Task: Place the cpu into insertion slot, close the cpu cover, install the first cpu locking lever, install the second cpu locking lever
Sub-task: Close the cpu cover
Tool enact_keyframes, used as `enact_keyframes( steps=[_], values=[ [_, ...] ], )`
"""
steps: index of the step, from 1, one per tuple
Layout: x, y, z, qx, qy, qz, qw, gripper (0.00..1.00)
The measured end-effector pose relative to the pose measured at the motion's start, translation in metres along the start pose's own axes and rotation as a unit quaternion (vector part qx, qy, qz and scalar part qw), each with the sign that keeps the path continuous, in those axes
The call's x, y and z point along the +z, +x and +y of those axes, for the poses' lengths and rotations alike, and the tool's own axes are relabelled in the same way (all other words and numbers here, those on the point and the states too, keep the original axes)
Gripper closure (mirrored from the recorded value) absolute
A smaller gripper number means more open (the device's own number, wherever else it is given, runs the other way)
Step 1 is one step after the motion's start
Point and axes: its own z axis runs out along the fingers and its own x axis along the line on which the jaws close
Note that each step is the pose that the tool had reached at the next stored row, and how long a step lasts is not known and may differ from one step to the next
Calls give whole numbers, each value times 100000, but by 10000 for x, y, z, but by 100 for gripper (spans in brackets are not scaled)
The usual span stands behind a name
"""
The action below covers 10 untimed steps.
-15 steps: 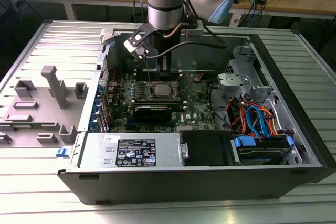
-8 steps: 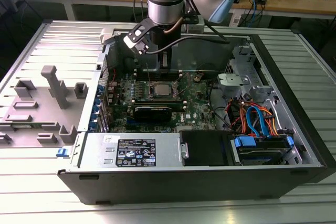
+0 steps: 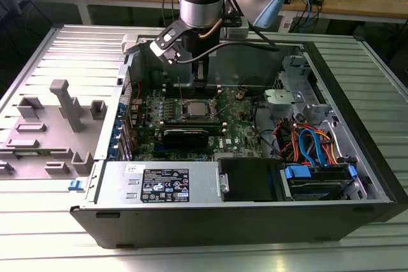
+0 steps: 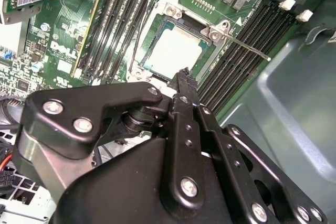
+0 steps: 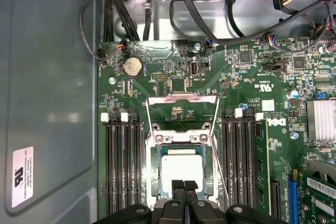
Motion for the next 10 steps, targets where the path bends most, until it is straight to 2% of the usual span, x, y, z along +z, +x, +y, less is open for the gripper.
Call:
enact_keyframes(
  steps=[10],
  values=[
    [-2,0,0,0,1,14,100000,89]
  ],
)
